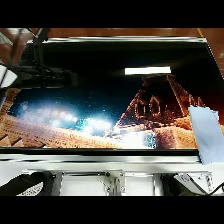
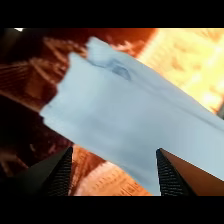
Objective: Fold the shirts.
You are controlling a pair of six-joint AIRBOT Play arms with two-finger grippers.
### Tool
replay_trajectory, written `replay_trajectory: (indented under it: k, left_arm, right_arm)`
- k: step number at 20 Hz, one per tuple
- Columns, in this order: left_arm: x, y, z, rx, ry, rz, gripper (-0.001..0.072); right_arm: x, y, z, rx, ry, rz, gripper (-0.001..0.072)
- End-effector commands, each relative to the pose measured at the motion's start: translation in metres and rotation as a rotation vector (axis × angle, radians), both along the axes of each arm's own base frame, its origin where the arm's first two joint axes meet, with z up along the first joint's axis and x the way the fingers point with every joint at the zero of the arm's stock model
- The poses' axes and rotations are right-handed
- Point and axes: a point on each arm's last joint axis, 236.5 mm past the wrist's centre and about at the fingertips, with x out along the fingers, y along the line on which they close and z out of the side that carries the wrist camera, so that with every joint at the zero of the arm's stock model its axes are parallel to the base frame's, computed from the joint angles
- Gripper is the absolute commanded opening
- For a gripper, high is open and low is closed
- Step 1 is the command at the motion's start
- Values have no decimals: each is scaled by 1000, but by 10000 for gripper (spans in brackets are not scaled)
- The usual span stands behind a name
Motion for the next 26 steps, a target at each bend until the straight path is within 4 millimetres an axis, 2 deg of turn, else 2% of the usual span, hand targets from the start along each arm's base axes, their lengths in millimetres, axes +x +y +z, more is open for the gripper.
replay_trajectory:
  k: [1,2,3,4,5,6,8,12,26]
  left_arm:
    - [14,73,-82,335,213,205,32]
    - [4,91,-105,437,319,221,32]
    - [-7,101,-121,510,418,211,36]
    - [-13,102,-129,538,475,199,146]
    - [-11,101,-129,540,481,197,422]
    - [-7,100,-127,532,463,200,579]
    - [3,103,-122,538,411,209,579]
    - [5,104,-123,571,386,161,578]
    - [6,103,-124,570,383,161,579]
  right_arm:
    - [88,77,40,-195,-23,358,637]
    - [99,108,22,-212,81,463,636]
    - [106,129,8,-232,174,525,637]
    - [112,144,-1,-257,235,560,638]
    - [120,162,-7,-263,263,587,638]
    - [126,178,-11,-261,270,618,638]
    - [134,200,-16,-224,268,627,637]
    - [140,219,-18,-207,258,652,637]
    - [140,219,-17,-206,254,652,637]
